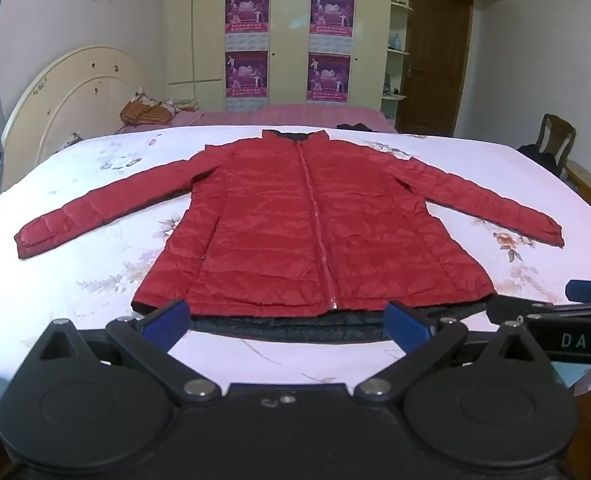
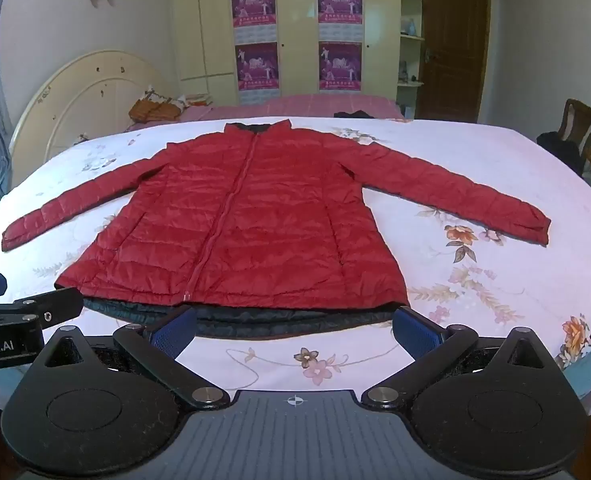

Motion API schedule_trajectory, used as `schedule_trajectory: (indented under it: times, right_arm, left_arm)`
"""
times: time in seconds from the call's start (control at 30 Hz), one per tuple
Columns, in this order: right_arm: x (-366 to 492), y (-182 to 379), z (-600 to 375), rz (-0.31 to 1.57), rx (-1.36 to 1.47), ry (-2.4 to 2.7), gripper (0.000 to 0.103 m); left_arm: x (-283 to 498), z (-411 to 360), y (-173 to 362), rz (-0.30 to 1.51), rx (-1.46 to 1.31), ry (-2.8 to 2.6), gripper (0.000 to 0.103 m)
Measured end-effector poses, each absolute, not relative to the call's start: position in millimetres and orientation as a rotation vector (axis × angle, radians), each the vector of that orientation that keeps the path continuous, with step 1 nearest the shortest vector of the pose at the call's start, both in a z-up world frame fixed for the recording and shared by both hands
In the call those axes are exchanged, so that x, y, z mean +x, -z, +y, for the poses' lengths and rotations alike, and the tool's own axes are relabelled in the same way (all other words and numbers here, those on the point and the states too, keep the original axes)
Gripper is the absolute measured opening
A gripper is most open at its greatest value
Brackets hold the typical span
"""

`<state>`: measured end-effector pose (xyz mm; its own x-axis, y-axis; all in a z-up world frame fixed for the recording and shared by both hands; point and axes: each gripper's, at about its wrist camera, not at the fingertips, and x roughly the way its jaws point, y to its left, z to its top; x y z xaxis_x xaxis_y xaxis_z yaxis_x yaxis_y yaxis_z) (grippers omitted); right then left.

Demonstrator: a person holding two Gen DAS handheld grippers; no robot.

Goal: Fold large clothes

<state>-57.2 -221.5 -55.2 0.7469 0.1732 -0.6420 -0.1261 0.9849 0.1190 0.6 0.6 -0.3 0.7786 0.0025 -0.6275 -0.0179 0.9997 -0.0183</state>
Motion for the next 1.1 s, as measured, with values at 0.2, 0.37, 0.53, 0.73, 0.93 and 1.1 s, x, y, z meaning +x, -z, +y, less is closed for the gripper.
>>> schedule_trajectory:
  times: [0.2,0.37,0.53,0.73,0.93,1.1]
  right_arm:
    - [-57,55,-222,0.699,0.074,-0.164,0.103]
    - [-58,54,-224,0.698,0.078,-0.164,0.103]
    - [-58,54,-225,0.697,0.082,-0.164,0.103]
    - [-55,52,-224,0.693,0.085,-0.16,0.103]
    - [-54,52,-225,0.692,0.083,-0.169,0.103]
    - [-53,52,-226,0.691,0.082,-0.166,0.103]
  left_arm:
    - [-3,-7,2,0.658,0.0,-0.038,0.103]
    - [-2,0,1,0.666,-0.024,-0.03,0.103]
    - [-1,1,2,0.667,-0.028,-0.036,0.103]
    - [-1,2,1,0.664,-0.034,-0.041,0.103]
    - [-1,1,0,0.664,-0.031,-0.039,0.103]
    - [-1,1,0,0.663,-0.031,-0.04,0.103]
